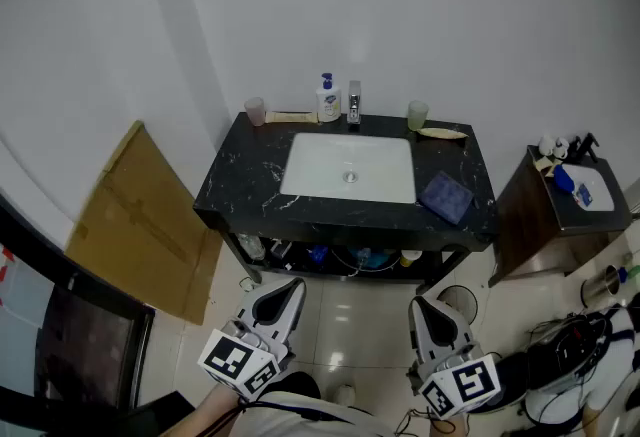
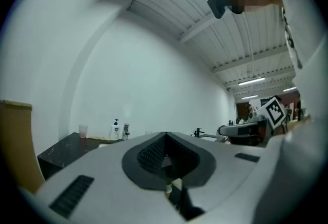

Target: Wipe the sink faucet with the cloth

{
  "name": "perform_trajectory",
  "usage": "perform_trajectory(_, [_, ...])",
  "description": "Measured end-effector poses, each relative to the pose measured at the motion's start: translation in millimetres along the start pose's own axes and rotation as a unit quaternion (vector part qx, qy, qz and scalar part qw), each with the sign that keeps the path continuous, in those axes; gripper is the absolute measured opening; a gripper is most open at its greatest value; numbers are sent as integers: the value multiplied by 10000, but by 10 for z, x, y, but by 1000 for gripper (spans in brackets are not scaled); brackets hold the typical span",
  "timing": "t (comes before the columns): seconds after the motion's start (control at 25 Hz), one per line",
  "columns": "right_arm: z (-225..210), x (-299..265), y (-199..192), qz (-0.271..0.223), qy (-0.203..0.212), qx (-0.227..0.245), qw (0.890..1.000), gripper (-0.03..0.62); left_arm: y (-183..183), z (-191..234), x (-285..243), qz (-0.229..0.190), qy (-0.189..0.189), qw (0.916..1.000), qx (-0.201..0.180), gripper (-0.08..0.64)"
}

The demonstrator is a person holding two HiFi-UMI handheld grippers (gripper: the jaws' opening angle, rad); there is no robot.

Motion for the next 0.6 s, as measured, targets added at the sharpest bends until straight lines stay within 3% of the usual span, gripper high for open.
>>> perform_trajectory(0.32, [-223,-217,-81,46,61,-28,10000,-3,-94,126,-269,-41,76,9999,77,-3])
perform_trajectory(0.6, [-494,-776,-207,103,35,0,9999,-3,-309,529,-824,38,-85,9999,103,-2])
Point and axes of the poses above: the fingertips, and each gripper's own axes: x backward along the fingers, z to its left, y out of its top, the point moved 4 cm from there along x, backward along the fingers, and after that the axes turned 12 degrees about -z, right-handed, at the moved point
